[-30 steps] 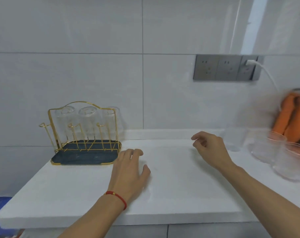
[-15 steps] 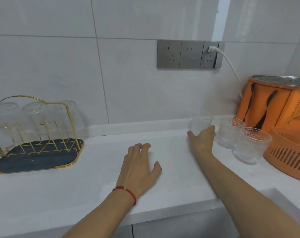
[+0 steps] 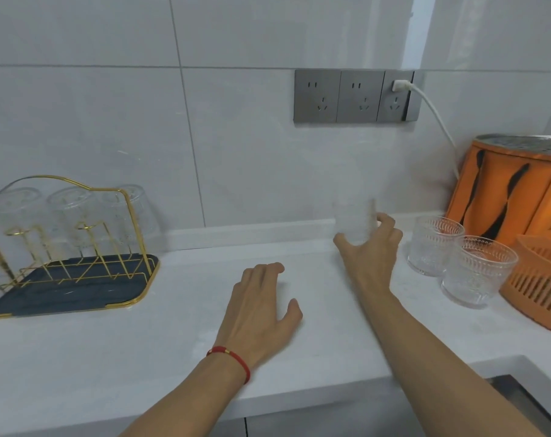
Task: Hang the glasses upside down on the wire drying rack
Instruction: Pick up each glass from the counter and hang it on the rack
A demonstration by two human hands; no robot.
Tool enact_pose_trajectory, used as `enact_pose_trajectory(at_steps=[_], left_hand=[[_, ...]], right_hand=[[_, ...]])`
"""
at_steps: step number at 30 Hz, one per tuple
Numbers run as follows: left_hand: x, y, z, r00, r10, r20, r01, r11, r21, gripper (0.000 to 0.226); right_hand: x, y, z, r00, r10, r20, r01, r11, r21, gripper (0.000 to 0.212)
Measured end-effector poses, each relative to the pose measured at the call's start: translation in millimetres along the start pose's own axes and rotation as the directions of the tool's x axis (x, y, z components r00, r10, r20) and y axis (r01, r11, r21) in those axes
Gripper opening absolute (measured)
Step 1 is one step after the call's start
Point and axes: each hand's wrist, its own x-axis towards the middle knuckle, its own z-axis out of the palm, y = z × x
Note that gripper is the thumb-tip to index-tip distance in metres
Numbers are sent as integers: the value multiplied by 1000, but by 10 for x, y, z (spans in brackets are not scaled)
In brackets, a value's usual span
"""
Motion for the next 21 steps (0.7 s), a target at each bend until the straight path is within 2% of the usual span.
enact_pose_trajectory(at_steps=[2, 4, 7, 9, 12, 14, 17, 18, 21], left_hand=[[-3, 30, -52, 999, -40, -9, 39, 992, -117, 53], [-2, 51, -148, 990, -138, -14, 128, 949, -289, 63], [-2, 56, -346, 950, -310, 34, 265, 746, -610, 84], [-26, 22, -477, 924, -377, 63, 312, 649, -694, 86], [-116, -76, -696, 864, -501, 55, 373, 562, -738, 72], [-203, -176, -845, 833, -547, 88, 380, 449, -808, 68], [-344, -331, -1091, 823, -555, 116, 357, 348, -867, 67], [-386, -377, -1164, 828, -546, 127, 355, 334, -873, 64], [-487, -527, -1356, 846, -510, 155, 367, 346, -863, 58]], right_hand=[[-210, -141, -36, 991, -113, 79, 106, 991, 86, 83], [-457, -265, -74, 949, -272, 162, 241, 953, 185, 82], [-811, -371, -118, 841, -454, 293, 373, 880, 294, 79], [-985, -452, -109, 768, -507, 392, 397, 856, 330, 84], [-1150, -576, -71, 641, -581, 501, 459, 814, 357, 89], [-1212, -672, -56, 580, -526, 623, 352, 851, 390, 88], [-1338, -863, -19, 503, -356, 788, -14, 908, 419, 65], [-1376, -938, 11, 497, -342, 797, -58, 904, 424, 56], [-1470, -1147, 87, 517, -357, 777, -40, 897, 439, 47]])
